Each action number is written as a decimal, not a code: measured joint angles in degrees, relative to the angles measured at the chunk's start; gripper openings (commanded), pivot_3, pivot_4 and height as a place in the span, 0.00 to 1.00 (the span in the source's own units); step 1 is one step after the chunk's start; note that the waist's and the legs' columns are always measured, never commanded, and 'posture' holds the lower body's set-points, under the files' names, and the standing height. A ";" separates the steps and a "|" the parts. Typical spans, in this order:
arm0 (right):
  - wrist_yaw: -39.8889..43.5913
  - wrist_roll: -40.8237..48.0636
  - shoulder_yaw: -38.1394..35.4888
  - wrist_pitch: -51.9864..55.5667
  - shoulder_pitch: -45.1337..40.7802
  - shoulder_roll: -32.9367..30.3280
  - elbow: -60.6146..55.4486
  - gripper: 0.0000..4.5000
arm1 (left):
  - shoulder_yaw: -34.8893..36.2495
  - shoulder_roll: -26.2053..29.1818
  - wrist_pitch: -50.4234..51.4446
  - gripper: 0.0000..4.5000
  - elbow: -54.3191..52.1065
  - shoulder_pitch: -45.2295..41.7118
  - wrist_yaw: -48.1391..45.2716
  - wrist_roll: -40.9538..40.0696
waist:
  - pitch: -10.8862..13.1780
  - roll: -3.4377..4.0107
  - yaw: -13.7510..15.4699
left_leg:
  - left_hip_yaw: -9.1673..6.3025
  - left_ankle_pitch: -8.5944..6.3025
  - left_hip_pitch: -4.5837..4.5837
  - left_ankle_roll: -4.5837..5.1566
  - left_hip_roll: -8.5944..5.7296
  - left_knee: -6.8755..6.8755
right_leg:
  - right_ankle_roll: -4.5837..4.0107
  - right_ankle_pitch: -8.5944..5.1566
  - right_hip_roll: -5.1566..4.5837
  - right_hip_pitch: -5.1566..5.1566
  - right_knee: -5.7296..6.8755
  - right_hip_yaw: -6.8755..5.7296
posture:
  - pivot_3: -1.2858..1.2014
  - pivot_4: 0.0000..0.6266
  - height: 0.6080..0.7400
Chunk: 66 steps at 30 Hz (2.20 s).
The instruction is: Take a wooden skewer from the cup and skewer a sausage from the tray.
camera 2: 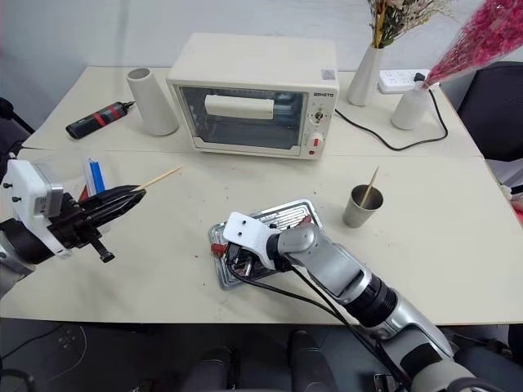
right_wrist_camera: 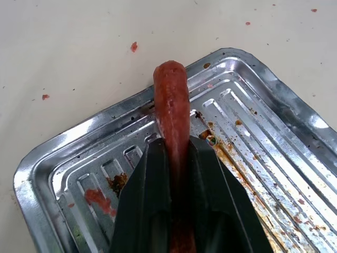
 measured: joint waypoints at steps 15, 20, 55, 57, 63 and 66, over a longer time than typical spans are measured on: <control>27.73 9.10 -12.62 -13.33 -6.66 -15.67 0.71 0.10 | 3.19 11.04 7.47 0.00 -1.89 7.62 -17.57 -11.14 | 0.02 0.02 -0.13 | -0.02 0.00 0.05 0.00 0.06 -0.02 | -0.09 -0.05 0.11 0.05 -0.01 -0.07 | 0.52 0.24 1.00; 33.98 8.99 -14.16 -19.49 -7.54 -17.26 5.14 0.10 | 5.34 14.38 8.54 0.00 -2.66 8.74 -23.40 -13.01 | 0.03 0.04 -0.05 | 0.02 0.00 0.22 0.00 0.01 -0.02 | -0.12 -0.07 0.11 0.20 -0.01 -0.05 | 0.52 0.24 1.00; 32.68 11.56 -15.51 -13.18 -7.58 -14.71 0.61 0.10 | -4.45 13.96 5.06 0.00 0.09 -0.64 -22.23 -8.53 | 0.04 0.05 0.00 | 0.03 0.00 0.26 0.00 0.03 -0.01 | -0.13 -0.07 0.09 0.17 0.15 0.00 | 0.52 0.24 1.00; 32.46 11.62 -15.52 -12.81 -7.58 -14.69 0.54 0.10 | -4.73 13.86 4.92 0.00 0.20 -0.98 -22.23 -8.12 | 0.04 0.05 0.01 | 0.03 0.00 0.26 0.00 0.03 0.00 | -0.13 -0.07 0.09 0.17 0.15 -0.01 | 0.52 0.24 1.00; 32.17 11.70 -15.53 -11.92 -7.58 -14.70 -0.17 0.10 | -4.90 13.86 3.96 0.00 0.71 -1.14 -22.89 -6.80 | 0.04 0.05 -0.01 | 0.02 0.00 0.26 0.00 0.03 0.00 | -0.13 -0.07 0.11 0.17 0.16 -0.01 | 0.52 0.24 1.00; 32.24 11.73 -15.53 -11.97 -7.57 -14.71 -0.52 0.10 | -4.45 13.87 3.75 0.00 1.57 -0.70 -23.86 -6.48 | 0.04 0.05 -0.02 | 0.03 0.00 0.26 0.00 0.02 0.00 | -0.12 -0.07 0.11 0.17 0.16 -0.01 | 0.52 0.24 1.00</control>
